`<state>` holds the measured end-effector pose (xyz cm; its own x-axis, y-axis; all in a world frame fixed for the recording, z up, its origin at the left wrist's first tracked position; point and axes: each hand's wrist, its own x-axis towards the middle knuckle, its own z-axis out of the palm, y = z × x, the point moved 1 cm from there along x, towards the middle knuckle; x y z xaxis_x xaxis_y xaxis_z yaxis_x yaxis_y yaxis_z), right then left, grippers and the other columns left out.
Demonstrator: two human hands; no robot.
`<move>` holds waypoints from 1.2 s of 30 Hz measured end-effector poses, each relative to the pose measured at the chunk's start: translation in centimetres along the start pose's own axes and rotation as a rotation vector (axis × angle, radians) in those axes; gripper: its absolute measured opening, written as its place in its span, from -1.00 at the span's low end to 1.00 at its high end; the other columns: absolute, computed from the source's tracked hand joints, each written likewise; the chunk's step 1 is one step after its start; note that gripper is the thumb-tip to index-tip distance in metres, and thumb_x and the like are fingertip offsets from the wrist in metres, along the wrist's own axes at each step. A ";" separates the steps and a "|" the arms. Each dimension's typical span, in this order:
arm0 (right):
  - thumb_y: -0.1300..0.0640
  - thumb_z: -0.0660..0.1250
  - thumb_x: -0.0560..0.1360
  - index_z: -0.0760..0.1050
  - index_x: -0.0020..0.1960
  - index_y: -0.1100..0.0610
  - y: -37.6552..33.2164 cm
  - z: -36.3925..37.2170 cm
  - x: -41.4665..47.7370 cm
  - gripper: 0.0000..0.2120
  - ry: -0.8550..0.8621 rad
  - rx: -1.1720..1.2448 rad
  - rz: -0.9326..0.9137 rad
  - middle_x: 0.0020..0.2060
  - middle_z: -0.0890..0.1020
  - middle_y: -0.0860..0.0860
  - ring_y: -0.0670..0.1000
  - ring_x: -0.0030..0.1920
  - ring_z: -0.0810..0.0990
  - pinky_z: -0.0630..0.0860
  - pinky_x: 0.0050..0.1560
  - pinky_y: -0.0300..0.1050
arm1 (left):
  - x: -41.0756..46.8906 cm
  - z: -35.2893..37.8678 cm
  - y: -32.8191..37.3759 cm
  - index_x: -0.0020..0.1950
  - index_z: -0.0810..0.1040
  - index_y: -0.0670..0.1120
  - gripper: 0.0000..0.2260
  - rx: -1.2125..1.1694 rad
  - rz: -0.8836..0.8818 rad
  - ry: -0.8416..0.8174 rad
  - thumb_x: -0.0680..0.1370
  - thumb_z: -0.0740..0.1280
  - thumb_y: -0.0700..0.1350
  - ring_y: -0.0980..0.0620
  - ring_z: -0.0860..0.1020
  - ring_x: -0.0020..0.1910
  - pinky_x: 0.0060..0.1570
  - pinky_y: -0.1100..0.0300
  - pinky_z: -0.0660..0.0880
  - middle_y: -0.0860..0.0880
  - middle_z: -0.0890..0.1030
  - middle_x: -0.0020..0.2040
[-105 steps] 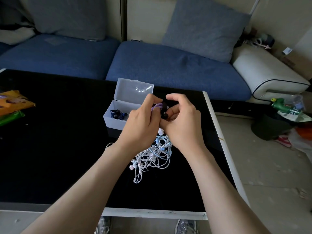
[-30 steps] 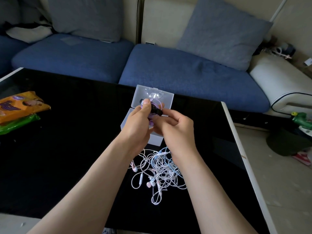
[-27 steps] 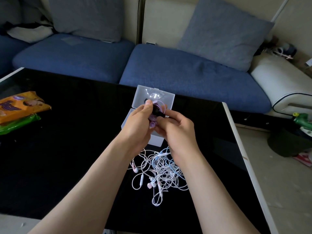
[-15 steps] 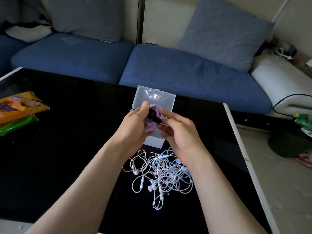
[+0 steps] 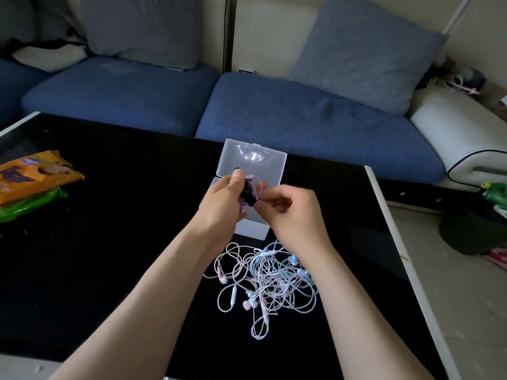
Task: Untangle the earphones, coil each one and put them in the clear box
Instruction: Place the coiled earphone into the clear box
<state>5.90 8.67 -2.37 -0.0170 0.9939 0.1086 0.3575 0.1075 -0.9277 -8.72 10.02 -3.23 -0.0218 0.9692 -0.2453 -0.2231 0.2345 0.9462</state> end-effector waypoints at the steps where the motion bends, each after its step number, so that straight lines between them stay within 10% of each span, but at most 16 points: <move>1: 0.25 0.55 0.51 0.76 -0.02 0.02 0.1 -0.1 0.0 -0.86 0.010 -0.033 -0.015 -0.24 0.75 -0.13 -0.16 -0.21 0.70 0.56 -0.16 -0.33 | 0.0 0.1 0.0 0.26 0.62 -0.13 -0.59 -0.013 -0.003 -0.003 0.78 0.09 0.10 -0.15 0.64 0.30 0.46 -0.26 0.40 -0.07 0.74 0.19; 9: 0.31 0.44 0.56 0.70 0.10 0.06 -0.4 0.1 -0.6 -0.80 -0.005 0.238 0.127 -0.19 0.78 0.08 0.11 -0.09 0.79 0.73 0.09 0.17 | -0.7 1.1 0.6 0.22 0.60 -0.17 -0.58 -0.251 -0.044 -0.016 0.79 0.05 0.06 -0.12 0.71 0.19 0.07 -0.04 0.61 -0.09 0.74 0.18; 14: 0.03 0.50 0.60 0.61 0.29 0.07 -0.5 0.1 -0.6 -0.71 -0.044 0.357 0.216 -0.16 0.79 0.08 0.07 -0.04 0.79 0.71 0.14 0.04 | -0.9 1.2 0.8 0.18 0.58 -0.18 -0.61 -0.179 -0.019 -0.085 0.79 0.06 0.04 -0.15 0.67 0.11 0.19 -0.07 0.56 -0.16 0.72 0.14; 19: 0.05 0.48 0.61 0.75 0.02 -0.02 0.2 0.1 -0.5 -0.94 -0.044 0.205 0.148 -0.13 0.78 -0.11 -0.20 -0.07 0.71 0.63 0.02 -0.31 | -0.9 1.0 0.4 0.14 0.58 -0.09 -0.64 -0.051 0.046 -0.128 0.79 0.07 0.07 -0.04 0.62 -0.02 0.27 -0.10 0.48 -0.04 0.67 0.00; 24: 0.24 0.45 0.63 0.69 0.19 0.08 0.1 0.6 -0.3 -0.83 -0.087 0.382 0.131 0.00 0.79 -0.01 -0.11 0.05 0.75 0.62 0.04 -0.25 | -0.8 0.8 0.5 0.03 0.57 -0.12 -0.59 -0.030 0.105 -0.132 0.79 0.03 0.05 0.12 0.37 -0.31 -0.17 0.09 0.18 -0.02 0.57 -0.08; 33: 0.26 0.39 0.65 0.61 0.29 0.12 0.6 2.2 0.3 -0.77 -0.055 0.343 0.071 0.07 0.78 -0.02 -0.11 0.10 0.75 0.59 0.02 -0.34 | -0.5 -0.6 0.0 0.28 0.65 0.07 -0.67 0.037 0.030 -0.092 0.77 0.11 0.09 -0.13 0.62 0.30 0.46 -0.17 0.42 -0.11 0.68 0.27; 36: 0.24 0.35 0.69 0.56 0.30 0.10 0.8 2.4 0.5 -0.79 -0.103 0.336 0.071 0.05 0.79 -0.03 -0.07 0.09 0.75 0.60 0.07 -0.29 | -0.5 -1.0 0.2 0.26 0.67 0.09 -0.66 0.049 0.024 -0.102 0.77 0.11 0.09 -0.09 0.66 0.18 0.48 -0.20 0.41 -0.03 0.72 0.13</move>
<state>3.93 9.33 -3.97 -0.1036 0.9944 0.0189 0.0345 0.0226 -0.9991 -9.71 9.50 -3.16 0.0737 0.9767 -0.2016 -0.1761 0.2117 0.9613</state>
